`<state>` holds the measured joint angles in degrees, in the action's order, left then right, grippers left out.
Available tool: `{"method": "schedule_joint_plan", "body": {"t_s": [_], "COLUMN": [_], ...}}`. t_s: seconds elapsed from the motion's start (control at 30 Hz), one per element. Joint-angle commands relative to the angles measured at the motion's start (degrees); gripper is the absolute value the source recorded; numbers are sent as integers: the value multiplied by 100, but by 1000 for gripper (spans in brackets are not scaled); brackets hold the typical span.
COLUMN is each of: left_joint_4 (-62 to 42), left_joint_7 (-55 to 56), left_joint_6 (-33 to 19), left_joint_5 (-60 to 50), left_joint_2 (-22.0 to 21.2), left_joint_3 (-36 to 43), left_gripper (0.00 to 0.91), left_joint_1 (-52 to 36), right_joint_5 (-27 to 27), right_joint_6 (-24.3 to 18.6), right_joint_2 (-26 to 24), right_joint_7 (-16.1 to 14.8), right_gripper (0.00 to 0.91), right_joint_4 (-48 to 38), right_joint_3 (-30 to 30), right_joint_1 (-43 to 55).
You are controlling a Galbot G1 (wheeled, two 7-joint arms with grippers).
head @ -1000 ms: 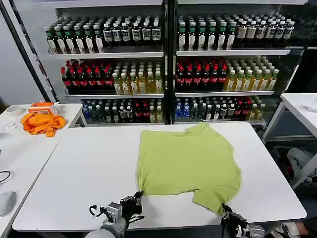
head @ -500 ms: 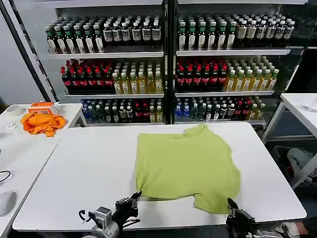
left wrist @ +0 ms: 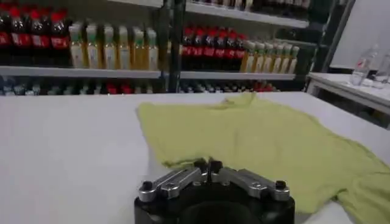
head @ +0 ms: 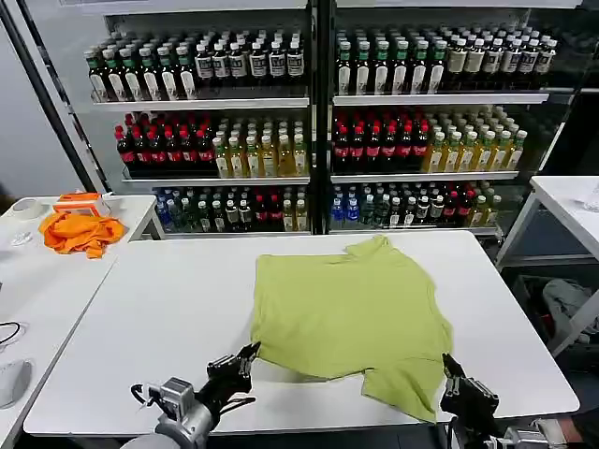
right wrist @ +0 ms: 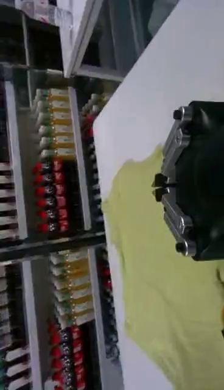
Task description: Fold and organize the clothes.
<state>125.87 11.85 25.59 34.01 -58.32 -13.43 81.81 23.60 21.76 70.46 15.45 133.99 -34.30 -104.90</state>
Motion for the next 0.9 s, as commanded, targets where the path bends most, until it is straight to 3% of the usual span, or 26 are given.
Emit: {"method": "schedule_joint_plan", "body": {"t_s": [0.03, 0.43, 0.47, 0.5, 0.53, 0.57, 0.9], "left_joint_4": [-188, -174, -173, -174, -173, -171, -103], "left_joint_7": [-28, -36, -39, -40, -41, -43, -65], "left_joint_6": [-80, -86, -86, -89, -92, -99, -94], "left_joint_5": [-165, -164, -163, -164, -164, -164, -167], "left_joint_2": [-115, -134, -138, -141, -143, -144, -165], "left_joint_3": [-8, 10, 15, 25, 27, 32, 26], "left_gripper": [20, 20, 20, 20, 20, 20, 20], "left_joint_1": [50, 46, 46, 45, 45, 47, 127], "right_joint_5": [-767, -930, -922, -904, -883, -862, -756], "right_joint_6": [158, 103, 90, 74, 63, 44, -87], "right_joint_2": [360, 520, 517, 519, 525, 531, 487], "right_joint_7": [19, -60, -74, -76, -75, -77, -161], "right_gripper": [907, 907, 756, 484, 292, 10, 0], "right_joint_4": [-317, -805, -862, -884, -899, -897, -759], "right_joint_3": [443, 715, 732, 749, 764, 773, 762], "right_joint_1": [-310, -115, -76, -47, -24, -7, -8]}}
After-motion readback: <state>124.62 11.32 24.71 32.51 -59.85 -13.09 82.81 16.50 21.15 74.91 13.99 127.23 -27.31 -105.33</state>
